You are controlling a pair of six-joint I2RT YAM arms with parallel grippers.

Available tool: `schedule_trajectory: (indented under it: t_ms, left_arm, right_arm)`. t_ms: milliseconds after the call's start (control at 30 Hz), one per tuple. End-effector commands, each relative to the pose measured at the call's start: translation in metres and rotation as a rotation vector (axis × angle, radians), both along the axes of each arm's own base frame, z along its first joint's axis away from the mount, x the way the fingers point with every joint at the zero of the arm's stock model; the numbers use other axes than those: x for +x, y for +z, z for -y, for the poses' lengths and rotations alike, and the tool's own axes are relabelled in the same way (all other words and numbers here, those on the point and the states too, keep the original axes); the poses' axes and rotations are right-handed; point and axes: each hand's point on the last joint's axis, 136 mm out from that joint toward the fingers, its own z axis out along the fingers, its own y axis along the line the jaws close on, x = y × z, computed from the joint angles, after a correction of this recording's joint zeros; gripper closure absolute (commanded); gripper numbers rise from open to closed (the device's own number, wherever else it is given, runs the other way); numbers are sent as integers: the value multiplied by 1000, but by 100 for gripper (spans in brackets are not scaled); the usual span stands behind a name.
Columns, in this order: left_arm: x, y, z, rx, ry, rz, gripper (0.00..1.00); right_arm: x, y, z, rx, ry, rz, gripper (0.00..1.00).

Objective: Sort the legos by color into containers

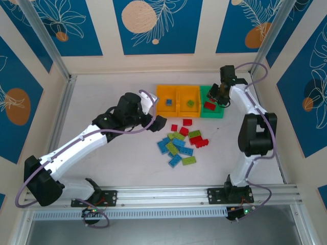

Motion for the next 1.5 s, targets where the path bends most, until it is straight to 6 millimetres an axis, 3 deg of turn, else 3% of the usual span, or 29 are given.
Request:
schedule_trajectory:
  t_ms: [0,133,267,433,600,700,833,933,1067,1267,1467]
  left_arm:
    - [-11,-12,6,-8,-27,-72,0]
    - [-20,-30,10,27,-53,-135,0]
    - [-20,-58,8,106,-11,-226,1]
    - [-12,-96,12,151,124,-382,5]
    - [-10,-143,15,176,262,-549,17]
    - [-16,-156,30,155,202,-603,19]
    - [-31,-156,57,138,55,-638,21]
    - [-42,-168,59,193,67,-695,21]
    - [-42,-185,41,283,168,-692,22]
    - [-39,-183,19,284,251,-638,36]
    - [-45,-198,12,270,310,-705,50]
  right_arm:
    - [13,-1,-2,6,42,-31,53]
    - [16,16,-5,26,53,-14,40]
    - [-3,43,-7,68,43,31,36]
    - [-52,93,-27,174,92,133,37]
    - [-114,114,-51,236,181,177,35]
    - [-145,110,-57,249,196,157,33]
    - [-175,93,-73,279,241,105,33]
    - [-191,71,-82,272,268,32,33]
    - [-198,60,-92,266,292,-8,32]
    - [-195,60,-97,233,320,-8,32]
    - [-193,57,-101,212,343,-30,32]
